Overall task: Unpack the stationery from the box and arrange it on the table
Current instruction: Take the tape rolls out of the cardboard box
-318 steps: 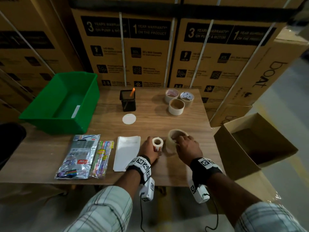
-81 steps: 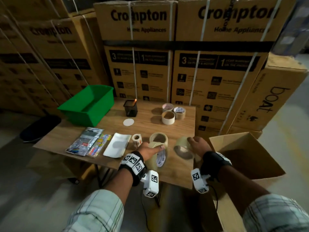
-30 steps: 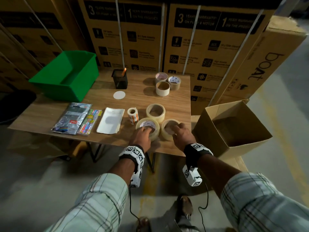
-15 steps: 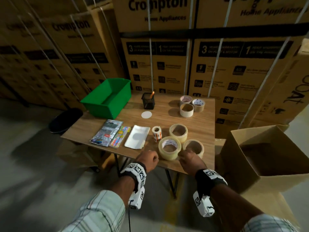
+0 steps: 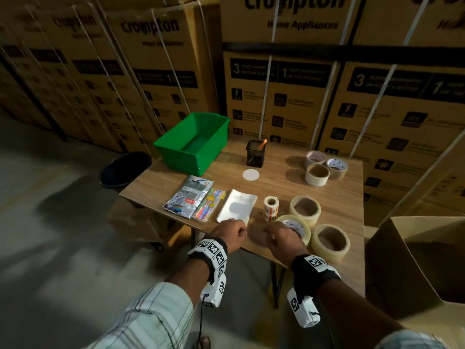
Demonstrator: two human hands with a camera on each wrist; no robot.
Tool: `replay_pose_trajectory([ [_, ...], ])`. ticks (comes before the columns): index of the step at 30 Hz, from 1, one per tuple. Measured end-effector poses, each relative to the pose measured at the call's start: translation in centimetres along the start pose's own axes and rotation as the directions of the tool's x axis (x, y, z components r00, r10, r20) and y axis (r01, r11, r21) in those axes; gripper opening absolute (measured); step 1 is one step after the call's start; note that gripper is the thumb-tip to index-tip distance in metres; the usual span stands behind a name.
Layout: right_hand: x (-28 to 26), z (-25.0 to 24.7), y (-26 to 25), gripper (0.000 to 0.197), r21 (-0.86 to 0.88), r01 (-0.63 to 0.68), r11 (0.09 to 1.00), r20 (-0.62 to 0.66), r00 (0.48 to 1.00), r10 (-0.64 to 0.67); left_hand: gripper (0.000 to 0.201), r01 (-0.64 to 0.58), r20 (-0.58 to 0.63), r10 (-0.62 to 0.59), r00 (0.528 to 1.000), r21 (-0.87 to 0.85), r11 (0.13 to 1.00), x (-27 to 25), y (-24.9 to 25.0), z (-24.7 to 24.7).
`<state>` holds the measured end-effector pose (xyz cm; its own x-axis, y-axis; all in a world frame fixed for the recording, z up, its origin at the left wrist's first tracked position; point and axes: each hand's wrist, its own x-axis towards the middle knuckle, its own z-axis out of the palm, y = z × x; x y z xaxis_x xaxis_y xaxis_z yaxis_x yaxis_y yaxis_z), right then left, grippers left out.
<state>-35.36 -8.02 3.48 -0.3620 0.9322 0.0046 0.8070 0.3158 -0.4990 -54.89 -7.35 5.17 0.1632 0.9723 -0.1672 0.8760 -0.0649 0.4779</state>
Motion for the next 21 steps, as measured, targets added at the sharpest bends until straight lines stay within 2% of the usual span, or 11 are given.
replay_pose_trajectory([
  [3,2.7,0.3,-1.8,0.038,-0.042,-0.061,0.997,-0.033,0.998,0.06,0.018,-0.031,0.014,0.032,0.999,-0.037,0.999,1.8,-2.7,-1.6],
  [7,6.4,0.6,-3.8,0.027,-0.105,-0.176,0.979,-0.024,0.984,0.174,0.019,-0.111,0.068,0.116,0.991,-0.073,0.991,5.1,-6.0,-3.4],
  [10,8.5,1.0,-4.5,0.017,-0.118,-0.235,0.965,-0.065,0.971,0.229,0.021,-0.16,0.089,0.167,0.982,-0.079,0.984,7.4,-7.8,-3.7],
  [14,9.5,1.5,-5.5,0.017,-0.117,-0.317,0.941,-0.105,0.946,0.305,0.023,-0.219,0.156,0.227,0.961,-0.062,0.974,9.8,-8.7,-4.2],
  [17,10.4,1.9,-5.8,0.017,-0.142,-0.352,0.925,-0.088,0.936,0.342,0.022,-0.203,0.157,0.205,0.966,-0.026,0.979,11.8,-8.8,-4.0],
  [21,12.6,3.2,-5.9,0.022,-0.115,-0.363,0.925,-0.048,0.932,0.36,0.03,-0.126,0.201,0.119,0.972,0.025,0.992,13.6,-9.1,-3.1],
])
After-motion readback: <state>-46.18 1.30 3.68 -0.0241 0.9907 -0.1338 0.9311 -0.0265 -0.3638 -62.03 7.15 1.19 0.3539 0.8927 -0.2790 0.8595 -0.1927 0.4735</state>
